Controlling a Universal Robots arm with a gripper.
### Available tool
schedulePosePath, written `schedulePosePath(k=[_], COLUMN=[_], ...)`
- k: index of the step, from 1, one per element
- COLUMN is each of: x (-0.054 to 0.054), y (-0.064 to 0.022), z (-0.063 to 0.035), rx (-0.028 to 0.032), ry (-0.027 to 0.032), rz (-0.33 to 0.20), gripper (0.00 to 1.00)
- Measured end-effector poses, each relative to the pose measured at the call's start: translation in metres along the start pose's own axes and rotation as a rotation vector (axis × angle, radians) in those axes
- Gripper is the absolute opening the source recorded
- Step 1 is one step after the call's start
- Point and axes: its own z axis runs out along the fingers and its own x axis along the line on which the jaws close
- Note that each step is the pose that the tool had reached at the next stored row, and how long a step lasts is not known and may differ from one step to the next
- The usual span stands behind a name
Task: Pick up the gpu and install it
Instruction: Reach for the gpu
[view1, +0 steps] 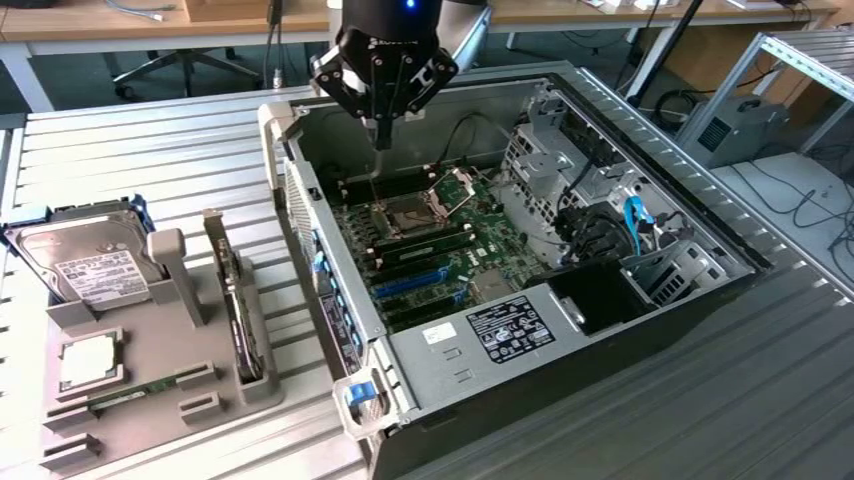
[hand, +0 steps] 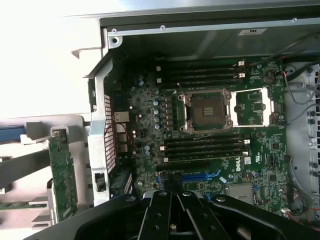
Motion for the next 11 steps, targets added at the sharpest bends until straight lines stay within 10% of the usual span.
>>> schedulePosePath(k=[11], x=[0.0055], y=[-0.0004], z=[-0.0002], rx=[0.0000], ry=[0.0000], rz=[0.000], gripper=[0.11])
